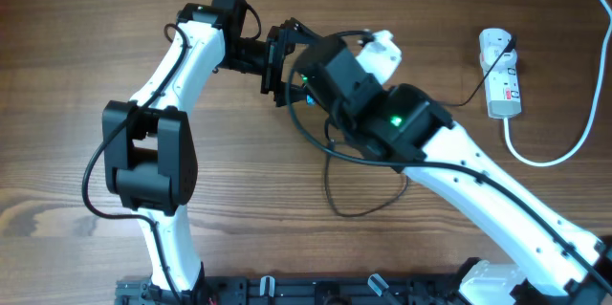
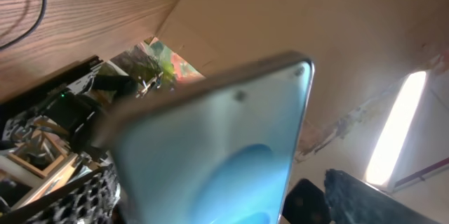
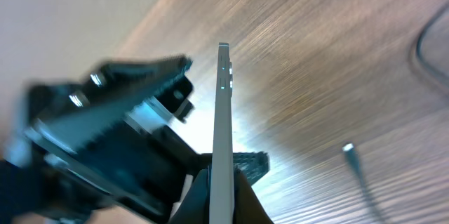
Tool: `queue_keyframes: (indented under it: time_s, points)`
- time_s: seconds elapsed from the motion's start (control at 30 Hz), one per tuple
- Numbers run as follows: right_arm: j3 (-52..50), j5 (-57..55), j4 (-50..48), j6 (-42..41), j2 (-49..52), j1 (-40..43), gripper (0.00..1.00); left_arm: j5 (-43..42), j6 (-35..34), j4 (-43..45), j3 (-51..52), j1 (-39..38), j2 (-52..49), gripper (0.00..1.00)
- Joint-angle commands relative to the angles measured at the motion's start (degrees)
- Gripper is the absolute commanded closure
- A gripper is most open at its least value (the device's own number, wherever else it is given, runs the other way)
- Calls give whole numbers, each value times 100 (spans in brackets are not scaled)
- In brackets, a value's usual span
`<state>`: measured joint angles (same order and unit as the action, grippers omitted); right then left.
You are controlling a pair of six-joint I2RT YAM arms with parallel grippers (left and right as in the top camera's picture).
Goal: Plug charger to phone and switch on socket
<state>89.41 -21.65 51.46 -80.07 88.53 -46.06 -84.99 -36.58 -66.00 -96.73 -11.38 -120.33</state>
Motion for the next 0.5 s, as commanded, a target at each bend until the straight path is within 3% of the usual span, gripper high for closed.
queue_keyframes:
  time_s: [0.0,0.1,0.47]
  points:
    - [136,-31,96,-1829,-293,39,95,-107,7,0,-122,-9,205,13]
    - [133,70,498,-3235,-293,39,95,-111,4,-2,-122,-9,205,21]
    - [127,96,509,-3862,-236,39,95,-535,2,-28,-122,-35,205,36]
